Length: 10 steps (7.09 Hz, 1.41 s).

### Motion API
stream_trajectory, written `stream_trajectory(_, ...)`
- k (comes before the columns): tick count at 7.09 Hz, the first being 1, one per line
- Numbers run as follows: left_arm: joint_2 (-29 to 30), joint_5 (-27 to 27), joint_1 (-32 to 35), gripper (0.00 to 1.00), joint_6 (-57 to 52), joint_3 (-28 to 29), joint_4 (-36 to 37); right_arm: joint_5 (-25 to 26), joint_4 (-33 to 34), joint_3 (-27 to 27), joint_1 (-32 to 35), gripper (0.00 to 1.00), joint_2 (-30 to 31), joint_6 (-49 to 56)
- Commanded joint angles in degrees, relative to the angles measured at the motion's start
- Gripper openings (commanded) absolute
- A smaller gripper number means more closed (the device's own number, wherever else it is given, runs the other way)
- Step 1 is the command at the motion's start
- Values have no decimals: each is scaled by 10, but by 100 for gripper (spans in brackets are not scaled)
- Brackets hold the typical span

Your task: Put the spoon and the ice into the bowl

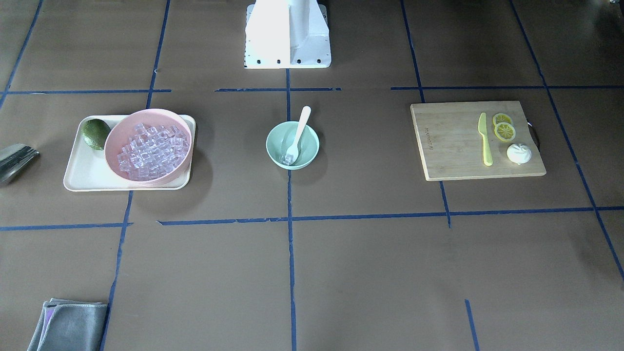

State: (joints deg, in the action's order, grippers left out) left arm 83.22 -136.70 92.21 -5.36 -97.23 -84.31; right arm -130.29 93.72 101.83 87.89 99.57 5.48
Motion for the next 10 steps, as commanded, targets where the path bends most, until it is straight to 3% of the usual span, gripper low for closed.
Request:
stream_trajectory(1,0,3,0,100,0,3,-1,-1,0,1,0,100,-3,-2)
stream_trajectory(10,-6,2,0,100,0,1,-1,0,-23,-7,-1,100,1,-1)
